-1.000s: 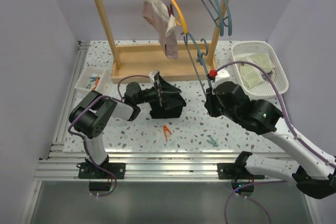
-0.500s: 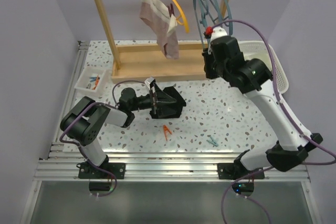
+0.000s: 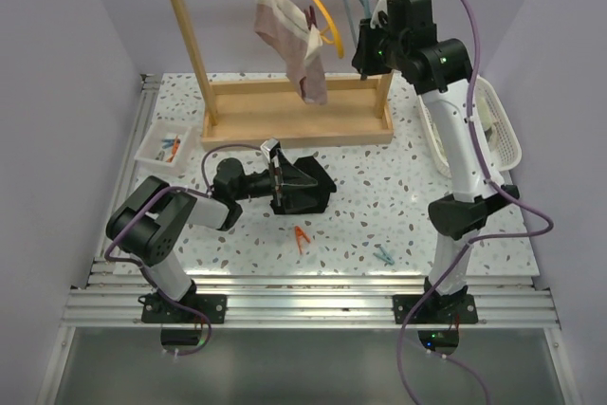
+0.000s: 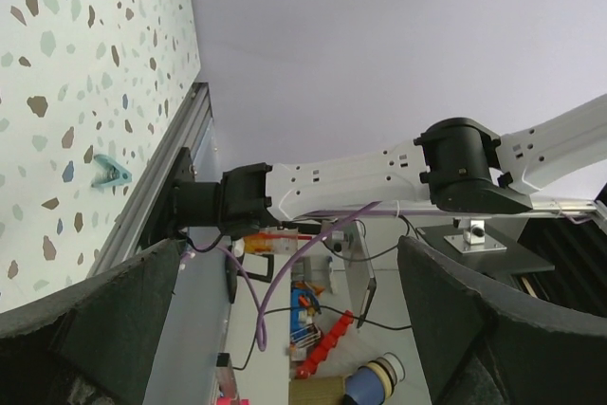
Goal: Remove the underwear clipped to the hanger
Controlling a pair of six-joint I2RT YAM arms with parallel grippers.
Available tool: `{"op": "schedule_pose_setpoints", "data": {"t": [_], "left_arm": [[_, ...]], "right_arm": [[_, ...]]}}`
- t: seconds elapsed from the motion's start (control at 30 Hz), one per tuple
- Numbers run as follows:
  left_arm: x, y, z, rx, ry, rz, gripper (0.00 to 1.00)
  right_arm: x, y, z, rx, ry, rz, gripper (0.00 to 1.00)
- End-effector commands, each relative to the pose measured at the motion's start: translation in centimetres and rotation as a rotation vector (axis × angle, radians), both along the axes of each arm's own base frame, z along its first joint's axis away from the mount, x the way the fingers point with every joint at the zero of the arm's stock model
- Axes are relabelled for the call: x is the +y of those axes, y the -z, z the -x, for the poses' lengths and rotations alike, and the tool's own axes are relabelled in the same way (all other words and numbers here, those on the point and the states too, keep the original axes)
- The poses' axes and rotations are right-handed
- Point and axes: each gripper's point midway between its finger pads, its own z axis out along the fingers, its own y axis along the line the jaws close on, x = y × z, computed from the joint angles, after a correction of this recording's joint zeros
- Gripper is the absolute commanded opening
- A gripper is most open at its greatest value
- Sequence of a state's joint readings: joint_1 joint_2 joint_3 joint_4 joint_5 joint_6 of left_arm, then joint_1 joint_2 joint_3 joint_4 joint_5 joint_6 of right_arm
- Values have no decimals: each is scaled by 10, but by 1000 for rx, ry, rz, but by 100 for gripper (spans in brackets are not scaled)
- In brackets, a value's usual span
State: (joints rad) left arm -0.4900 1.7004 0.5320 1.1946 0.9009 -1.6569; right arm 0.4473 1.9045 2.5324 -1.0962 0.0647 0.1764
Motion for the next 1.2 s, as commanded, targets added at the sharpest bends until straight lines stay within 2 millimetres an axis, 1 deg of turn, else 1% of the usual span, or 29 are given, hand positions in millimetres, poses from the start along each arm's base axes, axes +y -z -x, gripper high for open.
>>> {"op": "schedule_pose_setpoints", "data": {"t": [0.0,0.07,0.1,0.23,0.43,0.53,0.67,0.9,0.93,1.03,1.1,1.17], "left_arm": [[7,-11,3,-73,6,19,100],[8,-11,3,-71,6,19,100],[9,-11,2,-71,4,19,100],[11,-12,2,-70,4,20,100],[14,-13,0,-74,-2,20,100],[14,-12,0,-69,-2,19,100],[14,-12,0,-65,-1,26,100],[18,-23,-4,-77,-28,48,100],[19,-23,-5,-75,-31,47,100],[19,-25,-6,-76,-37,50,100],[19,-26,-7,-77,-41,52,100],[19,-27,-7,-77,-43,53,100]], "right_arm": [[14,-15,-5,-26,-66,-98,0],[13,-19,-13,-41,-63,-125,0],[15,-15,-18,-34,-70,-133,0],[18,-26,-26,-73,-89,-165,0],[23,-32,-30,-96,-98,-194,0],[22,-33,-32,-105,-92,-195,0],[26,-25,-41,-89,-85,-202,0],[36,-15,-61,-73,-94,-256,0],[38,-16,-61,-77,-100,-261,0],[37,-12,-63,-69,-101,-257,0],[36,-9,-63,-61,-100,-249,8],[34,-8,-64,-59,-98,-250,8]]}}
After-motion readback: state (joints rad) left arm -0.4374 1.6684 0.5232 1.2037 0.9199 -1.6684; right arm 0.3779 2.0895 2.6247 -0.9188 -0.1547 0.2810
